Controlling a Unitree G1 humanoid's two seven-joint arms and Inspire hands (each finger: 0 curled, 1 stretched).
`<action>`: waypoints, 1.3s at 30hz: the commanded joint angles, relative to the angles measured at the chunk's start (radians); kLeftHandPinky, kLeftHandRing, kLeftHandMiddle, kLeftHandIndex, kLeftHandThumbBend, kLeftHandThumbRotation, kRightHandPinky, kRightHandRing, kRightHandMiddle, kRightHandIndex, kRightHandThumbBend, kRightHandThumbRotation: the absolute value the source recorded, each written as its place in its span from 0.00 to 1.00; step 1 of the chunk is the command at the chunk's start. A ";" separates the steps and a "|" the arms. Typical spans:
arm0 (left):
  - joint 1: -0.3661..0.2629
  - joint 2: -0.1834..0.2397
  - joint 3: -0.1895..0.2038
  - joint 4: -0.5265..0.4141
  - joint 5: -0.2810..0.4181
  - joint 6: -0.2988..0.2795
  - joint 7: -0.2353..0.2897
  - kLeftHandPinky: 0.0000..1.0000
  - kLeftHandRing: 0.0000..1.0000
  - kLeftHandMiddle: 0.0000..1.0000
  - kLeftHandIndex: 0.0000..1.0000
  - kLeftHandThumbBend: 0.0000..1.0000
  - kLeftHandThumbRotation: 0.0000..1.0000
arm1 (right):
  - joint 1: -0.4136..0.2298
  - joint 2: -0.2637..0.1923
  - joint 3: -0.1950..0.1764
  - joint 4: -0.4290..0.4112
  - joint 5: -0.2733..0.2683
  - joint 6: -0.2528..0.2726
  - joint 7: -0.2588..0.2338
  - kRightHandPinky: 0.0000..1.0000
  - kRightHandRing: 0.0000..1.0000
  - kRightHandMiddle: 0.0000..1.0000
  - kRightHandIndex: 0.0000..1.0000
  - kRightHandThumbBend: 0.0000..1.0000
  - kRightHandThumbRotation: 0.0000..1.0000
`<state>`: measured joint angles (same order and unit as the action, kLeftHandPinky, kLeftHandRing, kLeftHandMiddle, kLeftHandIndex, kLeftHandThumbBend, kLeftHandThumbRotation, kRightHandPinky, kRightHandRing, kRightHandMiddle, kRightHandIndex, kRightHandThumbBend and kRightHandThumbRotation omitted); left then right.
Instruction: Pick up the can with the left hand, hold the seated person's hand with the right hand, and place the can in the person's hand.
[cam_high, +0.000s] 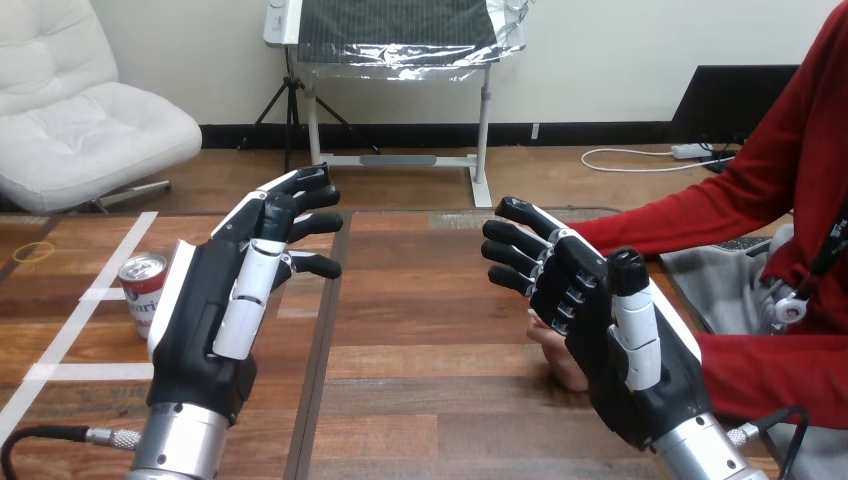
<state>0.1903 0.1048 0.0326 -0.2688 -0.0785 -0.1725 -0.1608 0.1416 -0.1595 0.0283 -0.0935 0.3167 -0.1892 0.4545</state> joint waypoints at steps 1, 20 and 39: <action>-0.040 -0.002 -0.004 -0.045 -0.013 -0.004 -0.003 0.55 0.74 0.77 0.77 0.51 0.92 | -0.056 0.001 -0.015 -0.030 0.005 -0.015 0.002 0.88 0.88 0.87 0.88 0.89 1.00; -0.051 0.016 0.001 0.000 0.061 -0.073 0.017 0.69 0.81 0.82 0.78 0.49 0.97 | -0.055 0.002 -0.014 -0.029 0.001 -0.016 0.000 0.88 0.89 0.88 0.90 0.88 1.00; -0.101 0.025 0.032 0.118 0.104 -0.157 0.063 1.00 1.00 1.00 0.99 0.57 1.00 | -0.057 0.004 -0.015 -0.021 -0.001 -0.023 0.000 0.88 0.89 0.88 0.90 0.88 1.00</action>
<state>0.1603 0.1162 0.0454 -0.1870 0.0153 -0.3044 -0.1144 0.1416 -0.1591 0.0283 -0.0935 0.3153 -0.1895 0.4540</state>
